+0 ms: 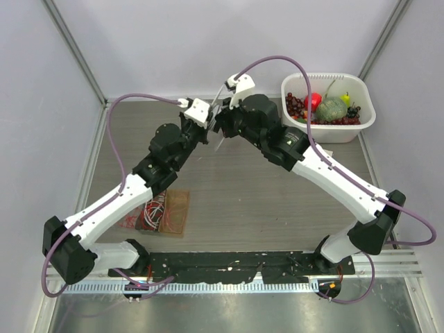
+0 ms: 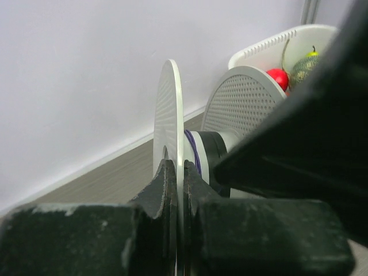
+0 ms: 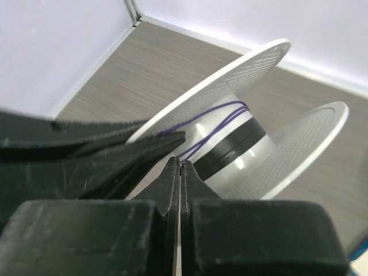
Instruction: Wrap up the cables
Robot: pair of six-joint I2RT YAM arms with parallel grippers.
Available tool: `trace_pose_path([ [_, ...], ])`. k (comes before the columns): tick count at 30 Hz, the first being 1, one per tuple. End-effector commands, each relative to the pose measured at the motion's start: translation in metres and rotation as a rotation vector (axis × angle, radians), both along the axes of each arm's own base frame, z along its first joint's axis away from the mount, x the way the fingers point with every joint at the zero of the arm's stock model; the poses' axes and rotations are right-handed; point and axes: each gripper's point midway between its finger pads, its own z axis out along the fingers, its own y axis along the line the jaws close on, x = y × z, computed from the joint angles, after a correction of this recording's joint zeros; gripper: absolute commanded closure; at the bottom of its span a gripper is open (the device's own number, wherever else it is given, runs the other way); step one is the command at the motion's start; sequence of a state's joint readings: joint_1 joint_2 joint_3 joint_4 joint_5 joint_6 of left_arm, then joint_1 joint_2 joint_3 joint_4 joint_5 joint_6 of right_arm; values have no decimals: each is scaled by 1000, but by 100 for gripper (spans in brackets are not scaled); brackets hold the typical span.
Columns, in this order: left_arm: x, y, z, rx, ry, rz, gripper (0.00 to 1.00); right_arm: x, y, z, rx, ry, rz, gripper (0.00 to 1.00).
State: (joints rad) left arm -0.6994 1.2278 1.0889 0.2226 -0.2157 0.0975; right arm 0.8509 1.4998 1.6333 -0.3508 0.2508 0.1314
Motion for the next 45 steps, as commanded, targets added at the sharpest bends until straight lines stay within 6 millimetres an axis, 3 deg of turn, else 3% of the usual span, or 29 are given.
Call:
trace_pose_path([
  [1, -9, 31, 37, 8, -168, 113, 100, 25, -95, 72, 309, -48, -328, 99],
  [6, -21, 19, 34, 93, -268, 64, 100, 26, -103, 64, 394, 27, -389, 99],
  [12, -33, 12, 26, 189, -365, 36, 100, 30, -118, 27, 413, 156, -410, 99],
  [13, -35, 10, 22, 206, -371, 25, 100, 36, -128, 11, 407, 186, -430, 100],
  [16, -42, 3, 10, 262, -410, -13, 100, 40, -127, -18, 431, 277, -370, 99],
  [23, -43, -14, -40, 449, -498, -42, 100, 59, -115, -60, 526, 358, -224, 100],
  [27, -36, -16, -64, 536, -558, -13, 100, 78, -107, -84, 545, 372, -202, 100],
  [30, -32, -17, -91, 606, -574, -7, 100, 95, -99, -90, 580, 345, -178, 100],
  [34, -23, -16, -122, 686, -596, -24, 100, 117, -87, -115, 602, 367, -175, 99],
  [35, -21, -17, -132, 714, -607, -42, 100, 123, -84, -130, 591, 389, -177, 99],
  [36, -17, -15, -136, 735, -621, -38, 100, 129, -82, -127, 596, 380, -171, 99],
  [38, -4, -10, -154, 784, -613, -25, 100, 144, -74, -148, 591, 407, -171, 99],
  [39, 2, -7, -160, 811, -614, -20, 100, 152, -72, -143, 599, 391, -166, 99],
  [40, 10, -5, -167, 839, -619, -19, 100, 158, -66, -156, 596, 406, -162, 99],
  [41, 18, 1, -172, 857, -627, -10, 100, 165, -64, -152, 606, 390, -157, 99],
  [42, 26, 4, -176, 876, -637, -2, 100, 173, -61, -163, 613, 398, -158, 99],
  [43, 36, 9, -181, 896, -642, 14, 100, 179, -58, -157, 624, 380, -151, 99],
  [44, 42, 10, -186, 914, -666, 2, 100, 187, -56, -169, 630, 388, -159, 99],
  [45, 50, 12, -188, 929, -688, 9, 100, 194, -55, -168, 637, 380, -158, 99],
])
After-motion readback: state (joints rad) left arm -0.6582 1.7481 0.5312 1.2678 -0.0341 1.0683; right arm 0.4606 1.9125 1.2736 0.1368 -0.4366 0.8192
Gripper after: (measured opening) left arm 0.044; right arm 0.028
